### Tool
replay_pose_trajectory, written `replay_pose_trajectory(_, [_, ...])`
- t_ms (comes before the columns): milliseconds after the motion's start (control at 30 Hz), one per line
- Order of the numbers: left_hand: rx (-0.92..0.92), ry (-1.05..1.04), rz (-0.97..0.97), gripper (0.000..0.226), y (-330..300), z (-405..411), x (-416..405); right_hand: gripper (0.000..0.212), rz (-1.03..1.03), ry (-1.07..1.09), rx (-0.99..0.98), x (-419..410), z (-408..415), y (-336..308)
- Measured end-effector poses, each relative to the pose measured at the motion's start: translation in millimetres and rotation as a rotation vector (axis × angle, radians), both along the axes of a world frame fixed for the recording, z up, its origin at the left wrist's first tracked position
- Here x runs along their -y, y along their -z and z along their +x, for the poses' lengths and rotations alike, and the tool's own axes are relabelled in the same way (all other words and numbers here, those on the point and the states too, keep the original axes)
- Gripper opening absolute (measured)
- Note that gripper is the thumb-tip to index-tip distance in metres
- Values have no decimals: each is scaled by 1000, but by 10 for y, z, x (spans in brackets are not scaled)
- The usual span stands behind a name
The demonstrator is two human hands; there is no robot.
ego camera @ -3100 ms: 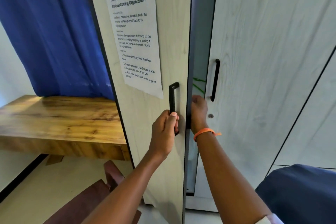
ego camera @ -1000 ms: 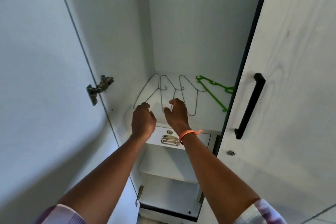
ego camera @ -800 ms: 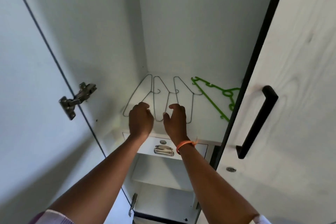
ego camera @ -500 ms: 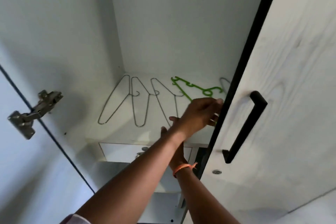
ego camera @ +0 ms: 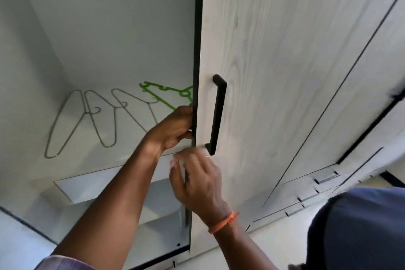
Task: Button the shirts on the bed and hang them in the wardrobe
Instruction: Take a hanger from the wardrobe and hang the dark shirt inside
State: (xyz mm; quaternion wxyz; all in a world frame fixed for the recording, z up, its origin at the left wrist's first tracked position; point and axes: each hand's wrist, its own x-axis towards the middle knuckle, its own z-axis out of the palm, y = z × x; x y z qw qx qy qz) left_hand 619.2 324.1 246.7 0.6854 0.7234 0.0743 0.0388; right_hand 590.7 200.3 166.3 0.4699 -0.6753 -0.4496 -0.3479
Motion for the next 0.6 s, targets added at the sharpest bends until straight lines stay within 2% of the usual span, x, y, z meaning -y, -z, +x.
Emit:
replay_pose_trajectory(67, [9,50,7,36,-8,-66,33,16,193,52,-67,117,-6,-197])
replay_pose_trajectory(167, [48,164,64,24,-51,-150,152,33,471,160,-122,286,-43,-641])
replay_pose_trajectory(267, [2,308,10,47,-51,-218,259,38,493,277,-194,429,-57,-944])
replay_pose_trajectory(400, [-28,389,-55,16,58,-243,441,24,409,187,-314,659,-127,-909])
replay_pose_trajectory(533, [-9,396,-46,17,39,-347,818,36,436,175,-343,987,-250,-854])
replay_pose_trajectory(600, [-22,424,-55,20,-6,-427,1016,29,447,200,-328,1178,-269,-849])
